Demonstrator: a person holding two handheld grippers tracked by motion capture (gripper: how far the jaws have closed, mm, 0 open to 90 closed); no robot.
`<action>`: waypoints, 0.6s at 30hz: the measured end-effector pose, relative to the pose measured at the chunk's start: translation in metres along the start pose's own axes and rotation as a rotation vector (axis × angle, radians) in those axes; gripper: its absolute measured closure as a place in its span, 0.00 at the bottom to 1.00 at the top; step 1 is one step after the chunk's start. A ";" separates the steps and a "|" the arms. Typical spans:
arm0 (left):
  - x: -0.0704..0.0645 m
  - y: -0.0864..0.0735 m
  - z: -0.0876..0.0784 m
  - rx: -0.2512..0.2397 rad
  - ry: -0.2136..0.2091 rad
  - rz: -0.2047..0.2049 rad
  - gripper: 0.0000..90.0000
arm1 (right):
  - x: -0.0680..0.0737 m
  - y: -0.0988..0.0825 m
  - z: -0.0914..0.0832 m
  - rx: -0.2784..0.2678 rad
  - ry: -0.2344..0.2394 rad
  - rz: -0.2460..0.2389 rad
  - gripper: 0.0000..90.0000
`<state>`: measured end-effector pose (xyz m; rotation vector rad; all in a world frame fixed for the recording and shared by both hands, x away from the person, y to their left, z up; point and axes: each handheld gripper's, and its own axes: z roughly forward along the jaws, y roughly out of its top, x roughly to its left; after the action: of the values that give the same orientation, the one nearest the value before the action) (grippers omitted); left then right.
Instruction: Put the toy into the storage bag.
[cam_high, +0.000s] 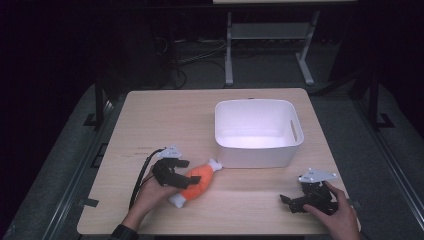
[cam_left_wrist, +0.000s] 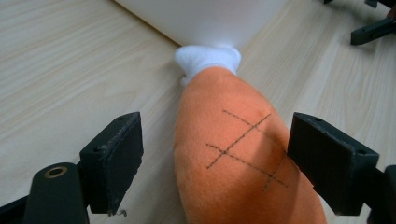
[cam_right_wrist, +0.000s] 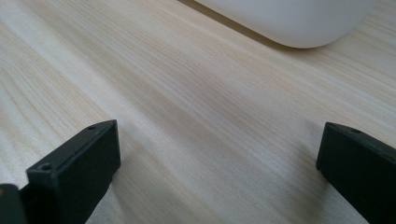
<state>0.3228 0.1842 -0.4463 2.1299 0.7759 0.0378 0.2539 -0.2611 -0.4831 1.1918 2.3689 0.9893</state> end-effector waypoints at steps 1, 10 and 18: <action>0.000 0.000 0.001 0.006 -0.002 0.000 0.19 | 0.000 0.000 0.000 0.000 0.000 0.000 0.00; -0.004 -0.003 0.007 0.019 -0.026 0.001 0.19 | 0.000 0.000 0.000 0.000 0.000 0.000 0.00; -0.009 -0.004 0.014 0.054 -0.039 0.021 0.22 | 0.000 0.000 0.000 0.000 0.000 0.000 0.00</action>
<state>0.3170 0.1711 -0.4561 2.1836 0.7389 -0.0139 0.2539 -0.2611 -0.4832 1.1919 2.3688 0.9894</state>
